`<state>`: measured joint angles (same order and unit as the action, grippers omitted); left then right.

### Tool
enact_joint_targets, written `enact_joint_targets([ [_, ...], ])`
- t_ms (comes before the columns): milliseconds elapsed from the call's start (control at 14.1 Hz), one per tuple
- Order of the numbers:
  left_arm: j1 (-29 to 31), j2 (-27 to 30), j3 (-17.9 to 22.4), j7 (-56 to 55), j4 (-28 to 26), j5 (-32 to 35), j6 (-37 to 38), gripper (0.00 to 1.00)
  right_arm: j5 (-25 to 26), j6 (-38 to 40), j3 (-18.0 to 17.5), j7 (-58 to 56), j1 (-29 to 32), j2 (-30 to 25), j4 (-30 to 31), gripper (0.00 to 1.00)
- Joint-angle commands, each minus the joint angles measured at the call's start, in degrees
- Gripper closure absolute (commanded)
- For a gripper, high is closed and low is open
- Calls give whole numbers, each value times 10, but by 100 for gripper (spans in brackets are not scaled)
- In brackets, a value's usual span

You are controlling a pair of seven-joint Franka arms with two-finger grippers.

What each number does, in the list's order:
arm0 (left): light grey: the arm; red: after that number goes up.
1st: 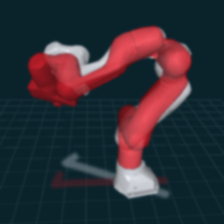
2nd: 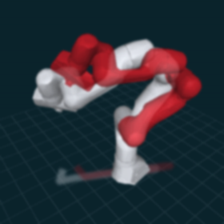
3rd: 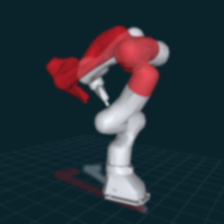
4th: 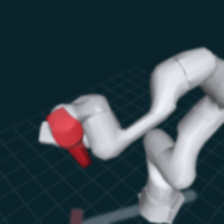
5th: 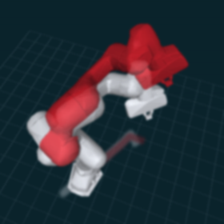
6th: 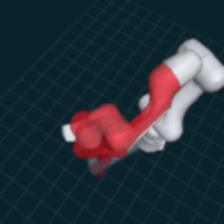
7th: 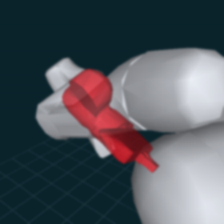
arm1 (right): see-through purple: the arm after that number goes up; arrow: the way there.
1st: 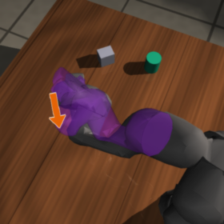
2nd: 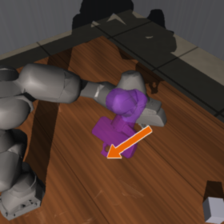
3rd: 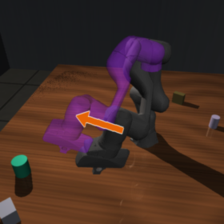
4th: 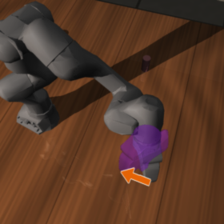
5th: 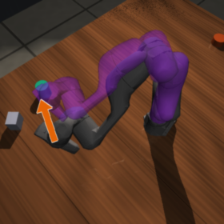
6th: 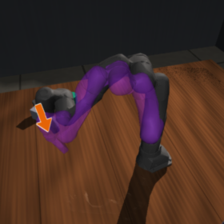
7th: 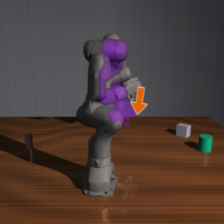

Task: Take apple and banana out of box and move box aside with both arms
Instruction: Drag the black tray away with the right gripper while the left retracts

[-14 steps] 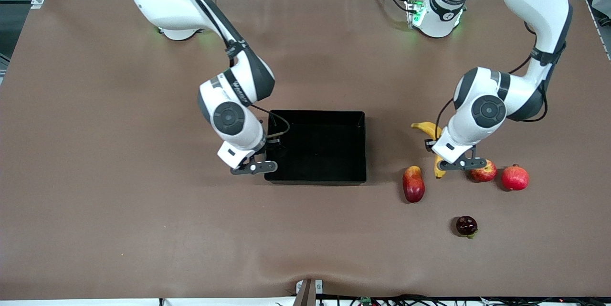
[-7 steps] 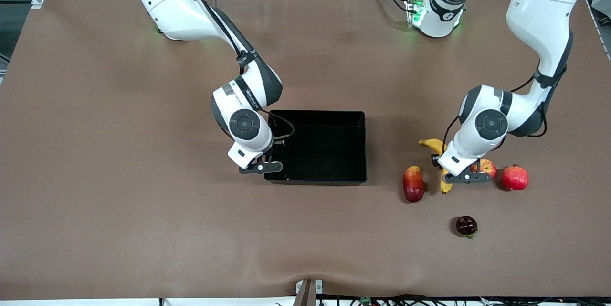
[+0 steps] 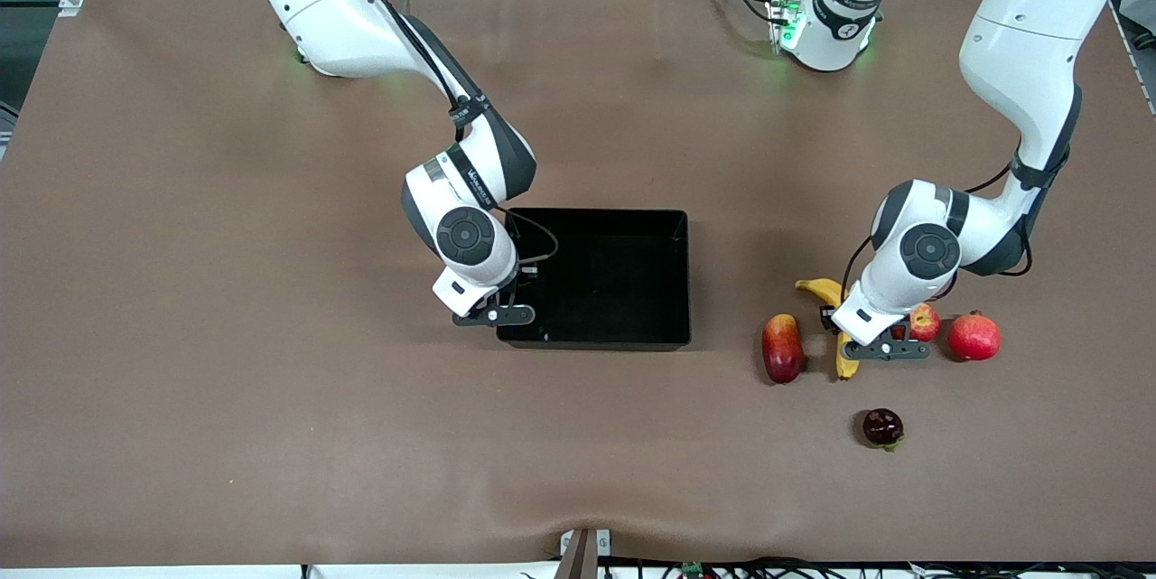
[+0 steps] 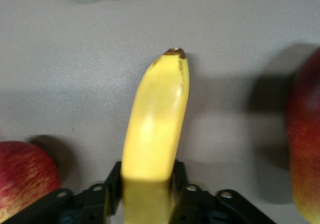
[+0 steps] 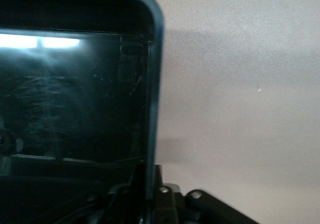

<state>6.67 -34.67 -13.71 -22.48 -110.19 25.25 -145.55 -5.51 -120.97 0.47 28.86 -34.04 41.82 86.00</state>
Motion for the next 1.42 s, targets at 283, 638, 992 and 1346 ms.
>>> enact_joint_targets([
  [283,3,97,-39,9,8,5,118,0,0,66,3,-48,88,-103,8,100],
  [638,1,190,-53,40,89,-16,315,0,-2,117,2,-219,264,-152,21,100],
  [992,5,204,-54,80,263,-88,551,0,-2,121,3,-380,424,-144,41,100],
  [1346,20,280,-61,81,298,-110,617,0,-2,85,3,-472,508,-99,37,100],
])
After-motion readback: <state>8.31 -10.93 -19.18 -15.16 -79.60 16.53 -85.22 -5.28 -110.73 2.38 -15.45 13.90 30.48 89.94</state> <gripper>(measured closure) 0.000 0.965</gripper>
